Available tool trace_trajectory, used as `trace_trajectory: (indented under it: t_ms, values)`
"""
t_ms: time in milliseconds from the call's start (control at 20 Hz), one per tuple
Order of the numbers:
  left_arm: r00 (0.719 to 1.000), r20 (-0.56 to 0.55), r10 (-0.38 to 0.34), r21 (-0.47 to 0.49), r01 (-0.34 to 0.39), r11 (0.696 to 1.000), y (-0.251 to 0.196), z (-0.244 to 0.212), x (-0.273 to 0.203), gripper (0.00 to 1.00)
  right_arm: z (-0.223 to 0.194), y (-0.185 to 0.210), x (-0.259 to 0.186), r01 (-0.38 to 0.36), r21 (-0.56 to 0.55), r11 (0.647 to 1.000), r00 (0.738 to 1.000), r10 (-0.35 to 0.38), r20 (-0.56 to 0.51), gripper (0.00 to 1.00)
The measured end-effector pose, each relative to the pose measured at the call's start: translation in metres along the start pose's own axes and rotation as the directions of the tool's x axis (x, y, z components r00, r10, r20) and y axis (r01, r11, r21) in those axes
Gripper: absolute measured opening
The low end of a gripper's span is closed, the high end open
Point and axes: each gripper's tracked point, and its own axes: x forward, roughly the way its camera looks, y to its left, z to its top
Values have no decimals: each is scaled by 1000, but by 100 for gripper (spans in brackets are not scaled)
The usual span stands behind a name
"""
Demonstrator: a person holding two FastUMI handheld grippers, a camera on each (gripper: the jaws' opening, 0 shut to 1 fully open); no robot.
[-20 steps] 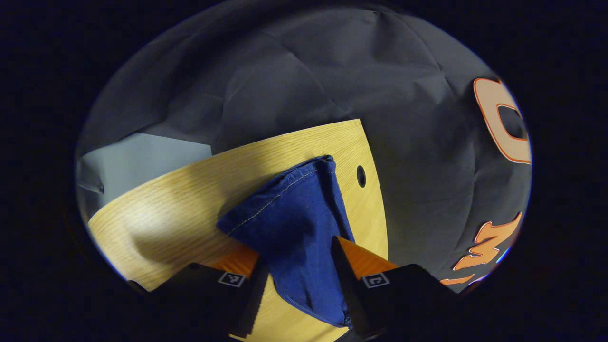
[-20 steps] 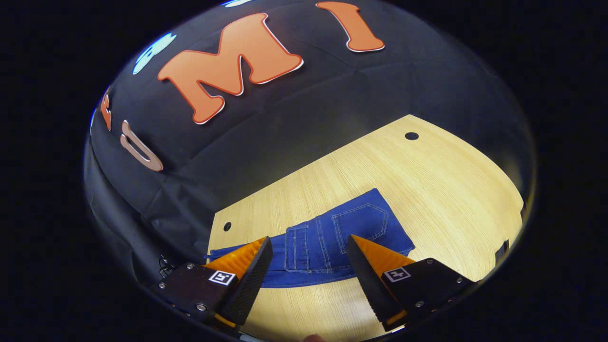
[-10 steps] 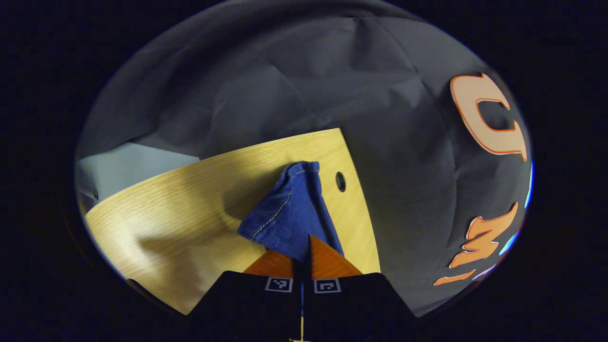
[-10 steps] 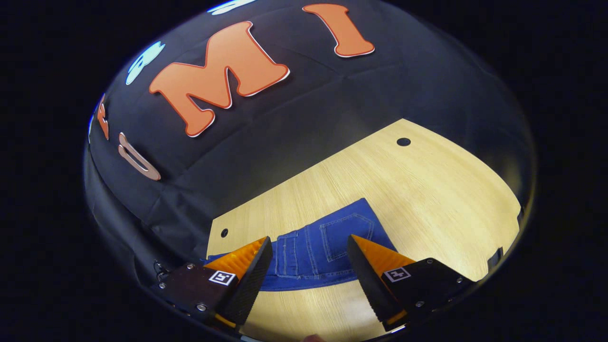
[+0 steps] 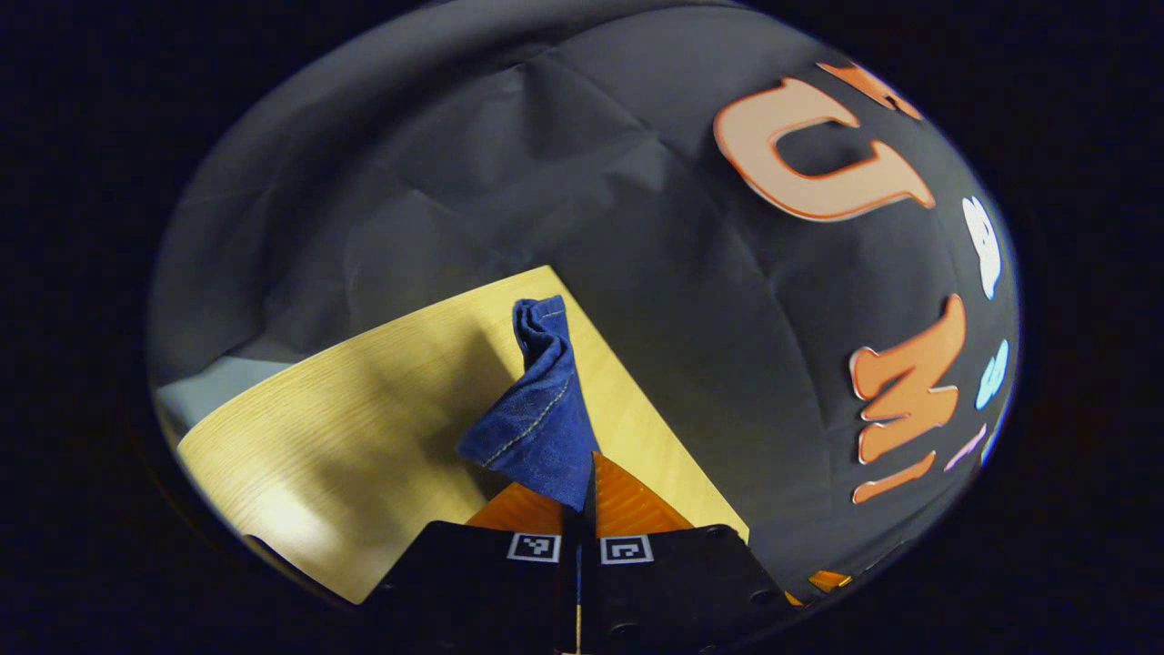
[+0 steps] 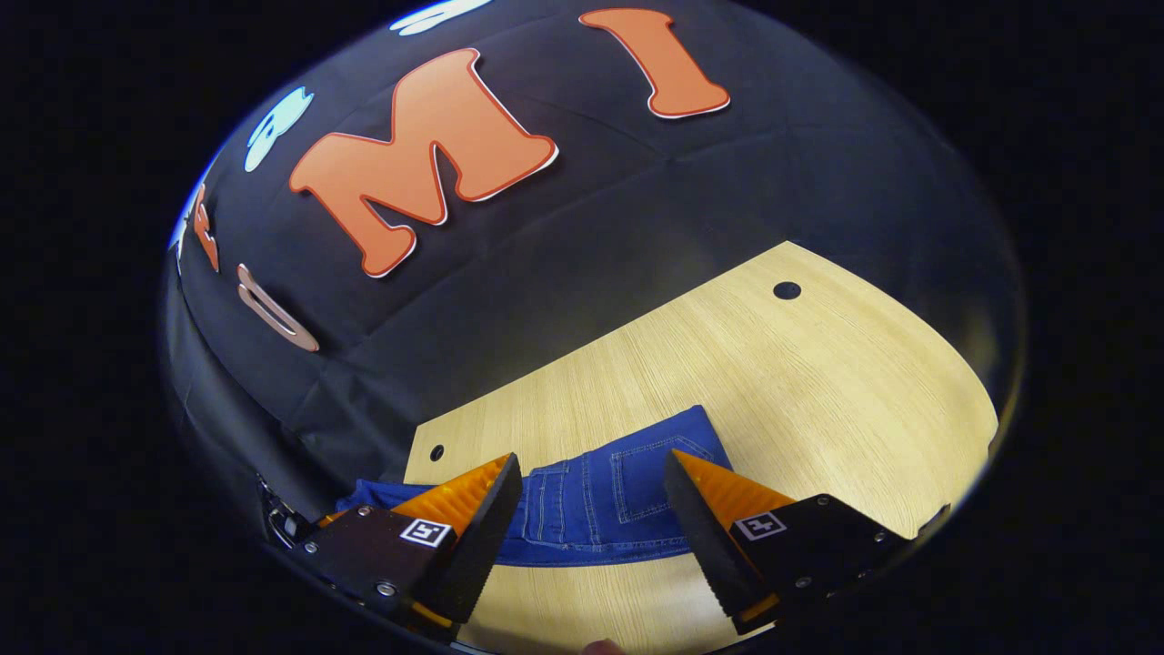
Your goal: Grasp the waist and the cuffs of the jeans and fold them to make the two legs overlap; first hold the waist and fold one-third of the jeans toward the cuffs, then hold the cuffs and fold the remaining one-third in the same direction to finish folding.
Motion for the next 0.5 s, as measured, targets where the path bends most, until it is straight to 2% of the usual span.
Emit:
trace_trajectory:
  t_ms: [150,350,500]
  values:
    - [999,2,-51,106,50,993,-49,-7,-10,2,5,-5,0,-7,-35,999,1000,7,4,97]
    - [992,-18,-128,227,129,965,-123,-29,-14,2,16,-11,-2,-23,-57,998,999,24,22,97]
    - [986,-41,-162,295,167,941,-159,-53,-5,2,24,-18,-4,-31,-75,997,999,34,39,97]
